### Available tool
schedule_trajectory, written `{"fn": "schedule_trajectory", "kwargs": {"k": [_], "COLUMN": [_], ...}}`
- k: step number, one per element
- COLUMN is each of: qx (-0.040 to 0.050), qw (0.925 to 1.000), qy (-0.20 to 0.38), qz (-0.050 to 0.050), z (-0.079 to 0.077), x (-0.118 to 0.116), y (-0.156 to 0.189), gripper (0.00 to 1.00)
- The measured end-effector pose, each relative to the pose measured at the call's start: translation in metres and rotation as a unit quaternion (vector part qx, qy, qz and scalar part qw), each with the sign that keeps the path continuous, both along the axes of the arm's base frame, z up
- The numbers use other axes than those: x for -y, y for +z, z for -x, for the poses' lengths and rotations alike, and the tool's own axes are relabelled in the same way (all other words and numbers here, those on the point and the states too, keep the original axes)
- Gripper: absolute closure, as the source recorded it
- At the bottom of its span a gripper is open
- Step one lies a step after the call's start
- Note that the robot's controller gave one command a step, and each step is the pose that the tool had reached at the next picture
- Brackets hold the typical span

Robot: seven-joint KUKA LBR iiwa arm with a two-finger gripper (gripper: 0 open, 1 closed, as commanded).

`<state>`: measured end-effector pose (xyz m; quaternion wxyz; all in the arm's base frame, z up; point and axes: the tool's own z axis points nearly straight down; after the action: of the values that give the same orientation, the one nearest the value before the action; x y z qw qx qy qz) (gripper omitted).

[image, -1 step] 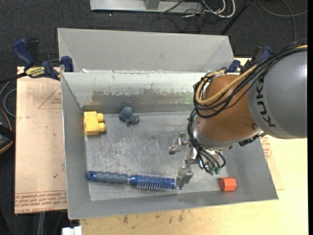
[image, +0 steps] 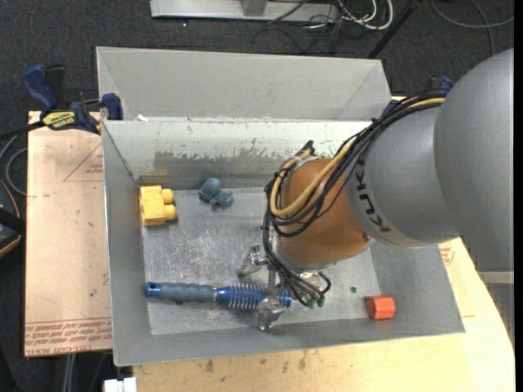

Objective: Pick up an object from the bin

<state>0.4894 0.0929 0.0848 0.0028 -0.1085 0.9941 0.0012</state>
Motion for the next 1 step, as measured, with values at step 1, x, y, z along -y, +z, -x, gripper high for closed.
{"fn": "schedule_trajectory", "kwargs": {"k": [1], "qx": [-0.0029], "qw": [1.0000], "qy": [-0.001], "qz": [0.001], "z": [0.0013], "x": [0.0021], "y": [-0.0002], "gripper": [1.00]}}
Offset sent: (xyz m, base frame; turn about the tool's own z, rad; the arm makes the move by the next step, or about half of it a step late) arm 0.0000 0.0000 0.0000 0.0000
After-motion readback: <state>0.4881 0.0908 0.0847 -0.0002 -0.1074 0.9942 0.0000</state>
